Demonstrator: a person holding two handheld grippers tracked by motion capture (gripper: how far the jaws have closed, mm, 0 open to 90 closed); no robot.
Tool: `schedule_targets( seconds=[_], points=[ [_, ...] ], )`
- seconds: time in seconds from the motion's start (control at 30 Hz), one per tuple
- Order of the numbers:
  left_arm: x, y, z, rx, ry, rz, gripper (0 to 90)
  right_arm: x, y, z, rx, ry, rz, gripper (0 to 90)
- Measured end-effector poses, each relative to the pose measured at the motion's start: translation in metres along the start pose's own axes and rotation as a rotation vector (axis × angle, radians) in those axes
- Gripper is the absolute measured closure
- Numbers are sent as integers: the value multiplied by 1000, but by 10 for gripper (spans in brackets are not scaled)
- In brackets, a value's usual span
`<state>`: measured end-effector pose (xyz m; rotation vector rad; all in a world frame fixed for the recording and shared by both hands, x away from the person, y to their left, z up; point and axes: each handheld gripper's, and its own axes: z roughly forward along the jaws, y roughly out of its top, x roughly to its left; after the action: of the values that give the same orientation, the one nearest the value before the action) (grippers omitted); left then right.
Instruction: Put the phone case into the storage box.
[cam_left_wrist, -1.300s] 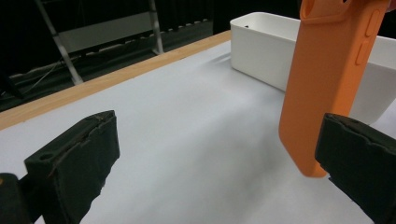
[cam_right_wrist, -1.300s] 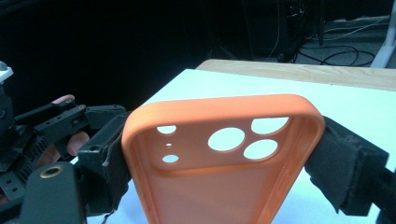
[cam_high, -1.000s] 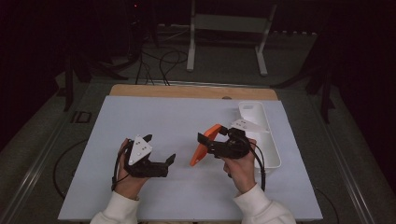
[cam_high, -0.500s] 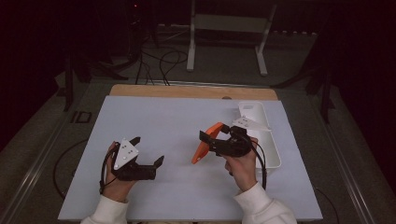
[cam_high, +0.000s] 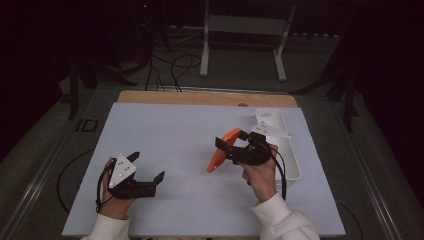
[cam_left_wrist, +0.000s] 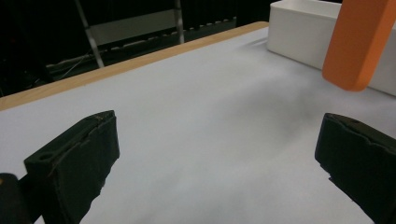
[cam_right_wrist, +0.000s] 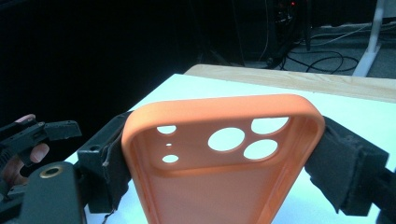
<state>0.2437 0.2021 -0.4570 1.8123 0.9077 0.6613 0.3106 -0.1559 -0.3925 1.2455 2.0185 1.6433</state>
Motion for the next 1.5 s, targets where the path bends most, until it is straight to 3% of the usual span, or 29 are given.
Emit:
schedule_targets(
  seconds=[0.4, 0.9, 1.5],
  points=[
    [8, -21, -7, -4, 1, -12, 5, -2, 5, 1, -1, -11, -12, 165],
    [13, -35, -13, 8, -2, -3, 5, -8, 9, 0, -14, -23, -10, 165],
    [18, -47, -20, -7, 25, -39, 5, -14, 18, 6, -18, -54, -27, 165]
  ],
)
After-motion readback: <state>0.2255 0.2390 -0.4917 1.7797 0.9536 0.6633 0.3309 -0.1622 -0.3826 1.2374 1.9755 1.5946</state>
